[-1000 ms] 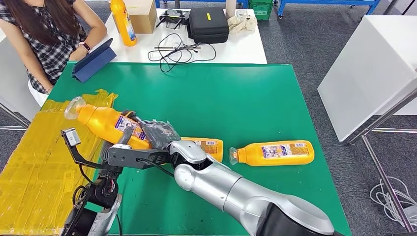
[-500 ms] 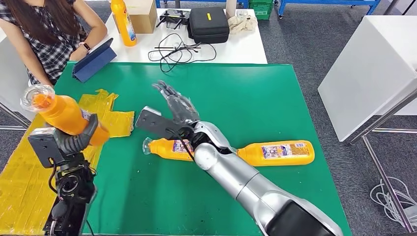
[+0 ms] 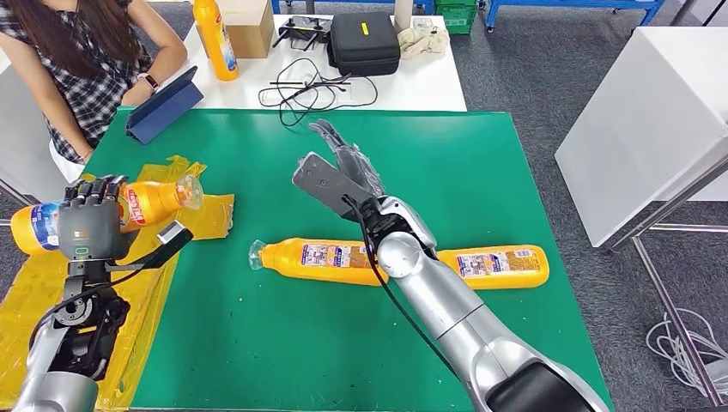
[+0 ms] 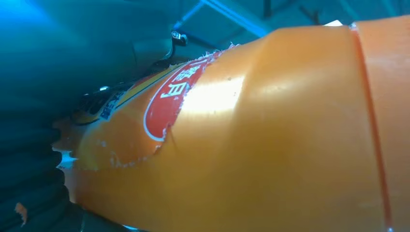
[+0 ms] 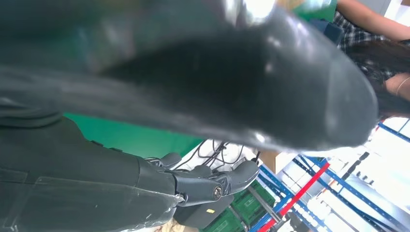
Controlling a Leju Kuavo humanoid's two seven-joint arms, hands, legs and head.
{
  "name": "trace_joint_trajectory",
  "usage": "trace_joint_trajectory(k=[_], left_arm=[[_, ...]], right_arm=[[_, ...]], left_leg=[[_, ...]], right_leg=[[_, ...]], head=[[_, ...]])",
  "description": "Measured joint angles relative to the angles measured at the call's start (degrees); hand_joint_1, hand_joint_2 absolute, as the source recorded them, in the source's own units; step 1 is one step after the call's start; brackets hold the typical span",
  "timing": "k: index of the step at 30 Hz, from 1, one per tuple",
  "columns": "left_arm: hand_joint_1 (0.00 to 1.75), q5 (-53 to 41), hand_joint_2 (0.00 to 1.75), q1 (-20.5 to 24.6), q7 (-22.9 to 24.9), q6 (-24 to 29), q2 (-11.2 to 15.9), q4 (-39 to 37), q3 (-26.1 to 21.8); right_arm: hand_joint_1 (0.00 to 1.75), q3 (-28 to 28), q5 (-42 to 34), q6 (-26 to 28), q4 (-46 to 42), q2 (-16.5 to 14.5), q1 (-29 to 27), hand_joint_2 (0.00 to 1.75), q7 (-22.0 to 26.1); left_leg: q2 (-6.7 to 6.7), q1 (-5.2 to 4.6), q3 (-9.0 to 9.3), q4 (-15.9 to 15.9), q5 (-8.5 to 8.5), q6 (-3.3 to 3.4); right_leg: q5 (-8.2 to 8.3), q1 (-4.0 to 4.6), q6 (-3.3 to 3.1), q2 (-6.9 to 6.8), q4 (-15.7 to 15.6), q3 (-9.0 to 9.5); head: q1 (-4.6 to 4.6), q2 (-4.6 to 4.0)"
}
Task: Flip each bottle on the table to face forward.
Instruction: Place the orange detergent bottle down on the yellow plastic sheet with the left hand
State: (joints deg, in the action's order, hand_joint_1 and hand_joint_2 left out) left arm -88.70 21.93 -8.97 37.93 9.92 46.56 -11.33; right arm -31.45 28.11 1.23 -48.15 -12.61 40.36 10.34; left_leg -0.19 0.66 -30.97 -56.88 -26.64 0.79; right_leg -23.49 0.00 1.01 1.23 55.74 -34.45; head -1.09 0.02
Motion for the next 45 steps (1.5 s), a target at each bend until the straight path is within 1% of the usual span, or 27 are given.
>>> trace_joint_trajectory(k=[4, 7, 11, 16, 17, 20, 21, 26, 32, 35, 39, 42, 45], left_arm=[[1.75, -1.0, 1.75, 3.3, 3.3, 0.0, 1.6, -11.1, 3.4], [1.75, -1.1, 1.75, 4.7, 4.0, 0.0, 2.4, -17.2, 5.7], [1.75, -0.9, 1.75, 5.8, 4.2, -0.7, 2.9, -21.9, 7.3], [1.75, 0.7, 1.75, 6.5, 3.4, -5.1, 3.4, -25.6, 8.2], [1.69, 1.1, 1.31, 6.6, 2.9, -5.7, 3.5, -26.1, 8.3], [0.38, 2.4, 0.0, 7.1, 1.5, -7.4, 3.9, -27.0, 8.3], [0.0, 2.9, 0.0, 7.2, 1.3, -7.9, 4.0, -27.3, 8.3], [0.0, 6.1, 0.0, 7.4, -0.8, -8.8, 4.7, -28.0, 7.1], [0.0, 9.7, 0.0, 6.7, -5.5, -6.0, 5.0, -28.3, 5.5], [0.0, 12.3, 0.0, 5.7, -7.5, -3.6, 5.1, -28.3, 4.2], [0.0, 17.6, 0.0, 4.2, -11.6, -1.4, 5.3, -28.1, 1.8], [0.0, 24.2, 0.0, 3.5, -17.3, -1.4, 5.3, -27.6, -0.6], [0.0, 32.1, 0.0, 3.1, -24.0, -2.7, 5.0, -26.1, -3.9]], right_arm=[[0.0, 0.1, 0.0, -0.6, 0.1, 0.1, 0.0, 0.0, 0.2], [0.0, 0.1, 0.1, -0.7, 0.1, 0.2, -0.1, 0.0, 0.2], [0.0, 0.1, 0.1, -0.8, 0.2, 0.2, -0.1, 0.0, 0.2], [0.0, 0.0, -0.1, -2.0, 0.3, 0.8, -0.4, 0.0, 0.1], [0.0, -0.1, 0.0, -2.5, 0.3, 0.9, -0.6, 0.44, -0.1], [0.0, -0.6, 0.5, -4.0, 0.5, 1.3, -0.7, 1.75, -0.7], [0.0, -0.8, 0.9, -4.7, 0.6, 1.4, -0.7, 1.75, -1.0], [0.0, -4.8, 5.1, -11.6, 3.5, 1.6, -0.1, 1.75, -3.8], [0.0, -9.5, 7.3, -15.5, 7.9, 1.6, 0.3, 1.75, -3.4], [0.0, -11.7, 7.9, -15.3, 9.0, 2.1, -0.8, 1.75, -3.0], [0.0, -14.1, 9.0, -13.4, 9.0, 4.0, -3.2, 1.75, -3.8], [0.0, -15.4, 10.8, -11.0, 8.9, 5.4, -4.6, 1.75, -6.0], [0.0, -16.1, 12.3, -9.2, 8.9, 6.2, -5.6, 1.75, -7.9]], left_leg=[[0.0, 0.0, -0.03, 0.0, 0.0, 0.0], [0.01, 0.0, -0.03, 0.0, 0.01, -0.01], [-0.01, -0.01, -0.06, 0.0, 0.0, -0.01], [-0.01, -0.01, -0.09, 0.0, 0.0, 0.0], [-0.01, -0.01, -0.09, 0.0, 0.0, 0.0], [-0.02, -0.01, -0.09, 0.0, 0.0, 0.0], [-0.02, -0.01, -0.09, 0.0, 0.0, 0.0], [-0.04, 0.01, -0.07, 0.0, 0.03, -0.04], [-0.08, 0.03, -0.12, 0.0, 0.06, -0.08], [-0.07, 0.02, -0.11, 0.0, 0.05, -0.07], [-0.11, 0.0, -0.18, 0.0, 0.05, -0.07], [-0.09, -0.01, -0.19, 0.0, 0.04, -0.07], [-0.08, -0.01, -0.18, 0.0, 0.05, -0.07]], right_leg=[[0.0, 0.0, 0.0, 0.0, 0.0, 0.0], [0.0, -0.01, 0.0, 0.0, 0.0, -0.01], [0.0, -0.02, 0.0, 0.0, 0.0, -0.01], [0.0, -0.02, 0.0, -0.01, 0.0, -0.04], [0.0, -0.02, 0.0, -0.01, 0.0, -0.04], [0.0, -0.03, 0.0, -0.02, 0.0, -0.04], [0.0, -0.03, 0.0, -0.02, 0.0, -0.04], [0.0, -0.01, 0.0, -0.04, 0.0, -0.03], [0.0, -0.01, 0.0, -0.1, 0.1, -0.04], [-0.01, -0.01, 0.0, -0.1, 0.0, -0.05], [-0.02, -0.02, -0.01, -0.14, 0.0, -0.07], [-0.01, -0.03, -0.01, -0.13, 0.0, -0.1], [-0.01, -0.03, -0.01, -0.13, 0.0, -0.11]], head=[[0.01, 0.0], [0.01, -0.01], [0.01, 0.0], [0.01, 0.0], [0.02, 0.0], [0.01, 0.0], [0.01, 0.0], [-0.01, 0.0], [0.02, 0.0], [0.01, 0.0], [0.01, -0.01], [0.02, -0.01], [0.02, 0.0]])
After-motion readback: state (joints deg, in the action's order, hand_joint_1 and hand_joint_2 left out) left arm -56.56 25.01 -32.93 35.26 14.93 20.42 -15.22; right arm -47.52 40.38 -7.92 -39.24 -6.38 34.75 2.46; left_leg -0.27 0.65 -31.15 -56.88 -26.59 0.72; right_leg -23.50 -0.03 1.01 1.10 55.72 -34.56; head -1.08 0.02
